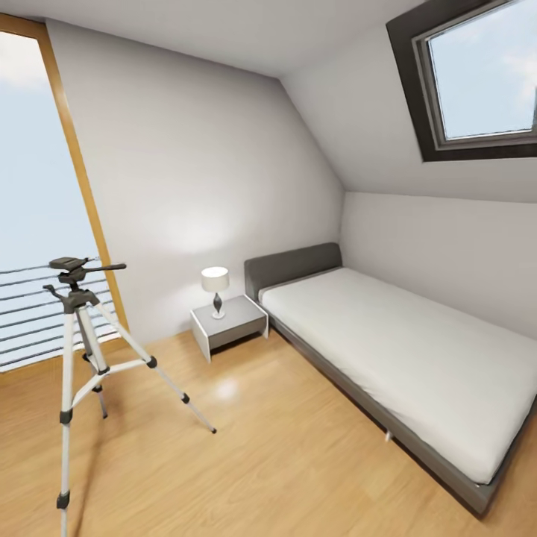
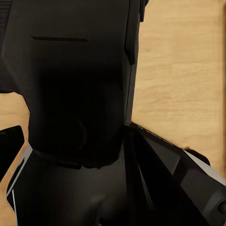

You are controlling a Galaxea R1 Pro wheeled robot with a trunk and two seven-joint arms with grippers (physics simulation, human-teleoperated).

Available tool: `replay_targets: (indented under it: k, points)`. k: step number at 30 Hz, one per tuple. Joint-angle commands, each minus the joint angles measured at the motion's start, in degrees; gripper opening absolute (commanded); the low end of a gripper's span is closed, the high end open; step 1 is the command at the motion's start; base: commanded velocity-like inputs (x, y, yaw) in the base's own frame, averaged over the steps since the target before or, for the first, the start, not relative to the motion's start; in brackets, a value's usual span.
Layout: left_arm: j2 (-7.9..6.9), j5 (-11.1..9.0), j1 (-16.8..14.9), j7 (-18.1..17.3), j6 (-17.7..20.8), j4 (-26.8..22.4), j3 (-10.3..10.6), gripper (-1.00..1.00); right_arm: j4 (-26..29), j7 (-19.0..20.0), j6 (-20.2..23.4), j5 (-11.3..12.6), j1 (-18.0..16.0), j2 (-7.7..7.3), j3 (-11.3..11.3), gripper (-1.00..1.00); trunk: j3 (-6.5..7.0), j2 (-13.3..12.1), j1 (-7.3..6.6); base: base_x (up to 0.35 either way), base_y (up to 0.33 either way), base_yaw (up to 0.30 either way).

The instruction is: Attach the digital camera to the camera tripod in the bedroom.

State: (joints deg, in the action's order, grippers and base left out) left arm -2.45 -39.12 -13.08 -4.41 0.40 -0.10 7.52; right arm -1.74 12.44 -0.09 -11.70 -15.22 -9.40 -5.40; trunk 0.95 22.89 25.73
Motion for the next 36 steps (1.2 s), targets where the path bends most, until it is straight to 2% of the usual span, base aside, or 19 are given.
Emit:
replay_targets:
  k: [1,36]
  points:
    - [-0.01,-0.4,0.0,0.0,0.0,0.0,0.5,-1.00,-0.1,0.1,0.0,-0.5,-0.1,-0.02,-0.5,1.00,-0.02,0.0,0.05,0.320,0.000,0.000]
    - [-0.01,-0.5,0.0,0.0,-0.1,0.0,0.5,-1.00,-0.1,0.0,-0.6,-0.5,-0.1,-0.44,-0.5,1.00,-0.02,0.0,0.05,0.320,0.000,0.000]
